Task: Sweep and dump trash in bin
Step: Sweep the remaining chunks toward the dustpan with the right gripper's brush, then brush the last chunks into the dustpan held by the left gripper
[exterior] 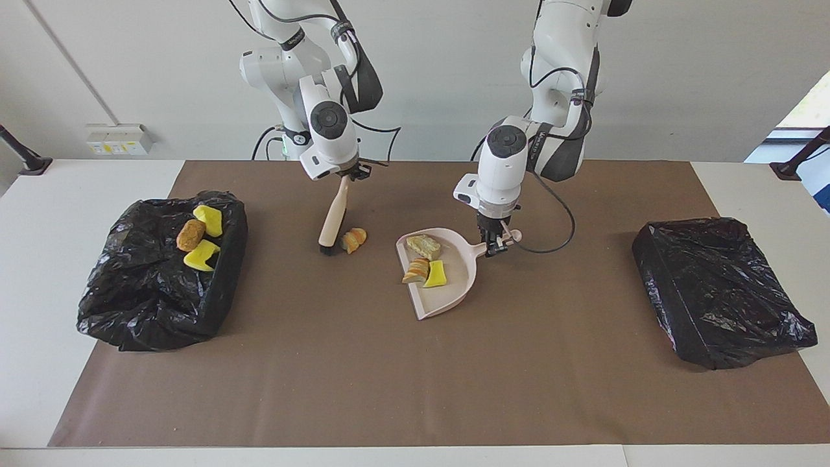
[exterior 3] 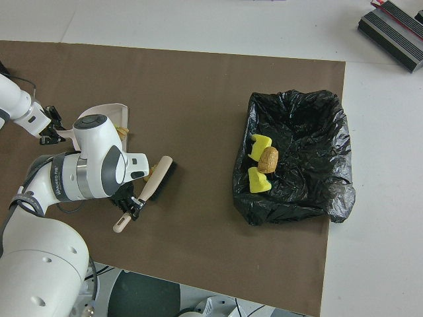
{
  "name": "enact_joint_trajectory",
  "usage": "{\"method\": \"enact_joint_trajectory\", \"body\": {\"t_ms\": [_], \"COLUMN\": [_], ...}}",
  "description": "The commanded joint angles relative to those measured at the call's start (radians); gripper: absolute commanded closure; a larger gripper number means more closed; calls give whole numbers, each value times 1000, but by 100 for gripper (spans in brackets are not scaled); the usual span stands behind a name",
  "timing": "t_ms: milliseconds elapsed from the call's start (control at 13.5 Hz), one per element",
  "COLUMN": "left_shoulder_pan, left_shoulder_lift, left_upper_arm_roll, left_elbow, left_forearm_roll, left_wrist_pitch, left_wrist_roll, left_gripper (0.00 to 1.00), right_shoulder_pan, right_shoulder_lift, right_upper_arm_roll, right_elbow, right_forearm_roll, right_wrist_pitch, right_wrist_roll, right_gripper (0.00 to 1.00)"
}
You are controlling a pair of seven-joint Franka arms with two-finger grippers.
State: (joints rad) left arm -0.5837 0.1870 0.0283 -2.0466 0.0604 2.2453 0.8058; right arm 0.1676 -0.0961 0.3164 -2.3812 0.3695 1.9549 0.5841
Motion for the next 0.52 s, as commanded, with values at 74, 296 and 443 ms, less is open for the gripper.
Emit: {"method": "enact_joint_trajectory", "body": {"t_ms": [74,296,443], "left_shoulder_pan": [-21,-22,-22], "left_shoulder_lift": [-35,-43,-49], "left_upper_arm_roll": [13,12,12], "left_elbow": [-66,-81,-98], "left_forearm_roll": [13,19,19], "left_wrist_pitch": [50,59,76], "left_wrist_roll": [19,19,19], "left_gripper": [100,100,100], "right_shoulder_pan": [93,154,162], "right_shoulder_lift": [122,169,183], "right_upper_arm_roll": [4,3,4], "right_elbow": [77,147,195], "right_forearm_roll": [152,276,307], "right_wrist_pitch": [129,187,174], "right_wrist_roll": [23,26,40], "right_gripper": [100,100,100]}}
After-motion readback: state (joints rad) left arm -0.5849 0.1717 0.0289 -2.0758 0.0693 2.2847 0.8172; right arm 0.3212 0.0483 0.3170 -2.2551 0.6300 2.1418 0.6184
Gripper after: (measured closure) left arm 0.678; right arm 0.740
